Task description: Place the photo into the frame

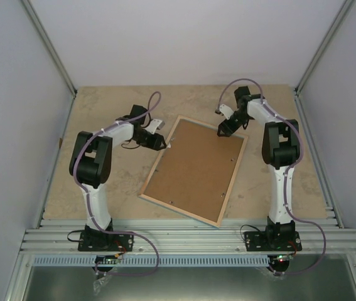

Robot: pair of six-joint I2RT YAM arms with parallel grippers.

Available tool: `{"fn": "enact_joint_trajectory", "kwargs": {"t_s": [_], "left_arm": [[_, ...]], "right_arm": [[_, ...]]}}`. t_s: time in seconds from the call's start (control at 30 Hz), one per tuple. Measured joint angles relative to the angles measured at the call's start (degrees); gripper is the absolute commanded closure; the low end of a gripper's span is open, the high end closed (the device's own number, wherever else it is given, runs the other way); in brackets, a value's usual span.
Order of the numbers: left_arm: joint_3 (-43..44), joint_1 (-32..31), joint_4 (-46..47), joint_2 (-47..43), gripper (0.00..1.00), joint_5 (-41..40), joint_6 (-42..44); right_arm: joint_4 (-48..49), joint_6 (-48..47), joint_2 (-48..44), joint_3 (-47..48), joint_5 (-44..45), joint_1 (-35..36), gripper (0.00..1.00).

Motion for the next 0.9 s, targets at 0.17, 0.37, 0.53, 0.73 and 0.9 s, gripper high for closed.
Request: {"fn": "enact_joint_trajectory", "kwargs": {"t_s": [0.17, 0.37, 0.53, 0.73, 0.9], "left_arm": [[0.0, -0.8, 0.0, 1.1, 0.58, -1.4, 0.3], [0.0, -1.5, 0.5, 1.3, 0.74, -1.7, 0.3], [0.0, -1.8, 1.3, 1.6, 0.78, -2.9, 0.4], [0.6, -1.9, 1.3, 1.7, 0.8, -3.6, 0.4], [1.0, -1.9, 1.5, 2.0, 0.8, -4.0, 0.4]], "right_arm": [[0.8, -0.6, -0.3, -1.4, 0.5, 0.1, 0.44], [2.7, -2.5, -1.7, -3.8, 1.3, 0.5, 0.61], [3.6, -4.7, -2.5, -4.5, 3.5, 0.4, 0.79], [4.0, -7.5, -2.8, -4.5, 5.1, 0.6, 0.89], [4.1, -8.0, -2.8, -4.4, 5.3, 0.6, 0.82]]}}
